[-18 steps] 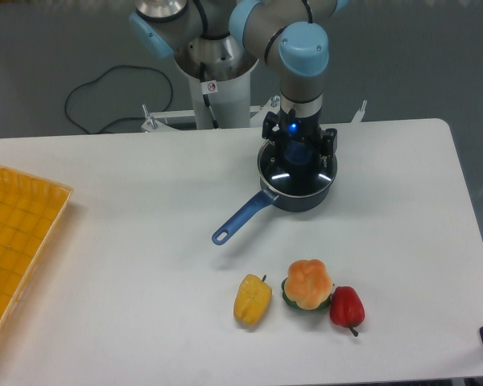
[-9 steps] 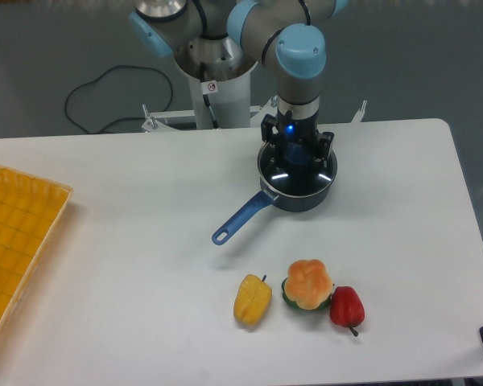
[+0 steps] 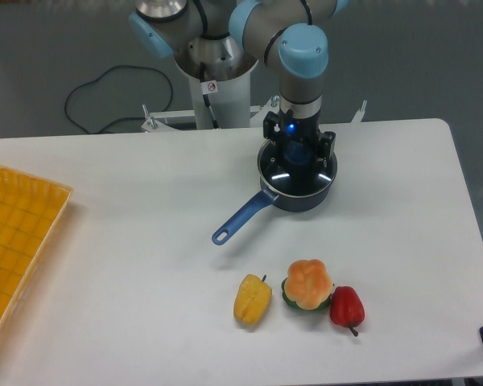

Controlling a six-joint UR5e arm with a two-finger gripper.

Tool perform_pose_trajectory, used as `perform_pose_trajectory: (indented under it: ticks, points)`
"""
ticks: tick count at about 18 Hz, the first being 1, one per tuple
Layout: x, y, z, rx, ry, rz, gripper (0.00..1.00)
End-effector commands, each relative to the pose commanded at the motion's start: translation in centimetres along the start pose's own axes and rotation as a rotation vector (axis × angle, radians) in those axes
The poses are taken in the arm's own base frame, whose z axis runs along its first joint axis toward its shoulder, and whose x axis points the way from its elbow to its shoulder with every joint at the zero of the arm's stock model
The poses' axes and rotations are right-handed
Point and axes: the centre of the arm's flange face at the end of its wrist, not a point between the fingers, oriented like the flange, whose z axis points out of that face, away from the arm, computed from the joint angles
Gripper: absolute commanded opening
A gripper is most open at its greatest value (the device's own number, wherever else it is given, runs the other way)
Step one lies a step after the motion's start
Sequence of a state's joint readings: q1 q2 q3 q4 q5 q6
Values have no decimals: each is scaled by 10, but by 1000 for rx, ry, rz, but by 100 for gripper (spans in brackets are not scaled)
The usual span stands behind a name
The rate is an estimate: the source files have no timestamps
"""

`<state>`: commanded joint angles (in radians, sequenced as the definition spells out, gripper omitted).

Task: Open the lid
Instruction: 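Close the gripper around the blue lid knob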

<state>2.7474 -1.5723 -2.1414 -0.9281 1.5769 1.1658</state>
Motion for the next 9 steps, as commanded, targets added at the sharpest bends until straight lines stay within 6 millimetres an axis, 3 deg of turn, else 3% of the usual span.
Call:
perform_pose_trajectory:
  ticks: [3,9]
  points:
    - [0,1,0,0,0,-2,73]
    - [0,1,0,0,0,0,60]
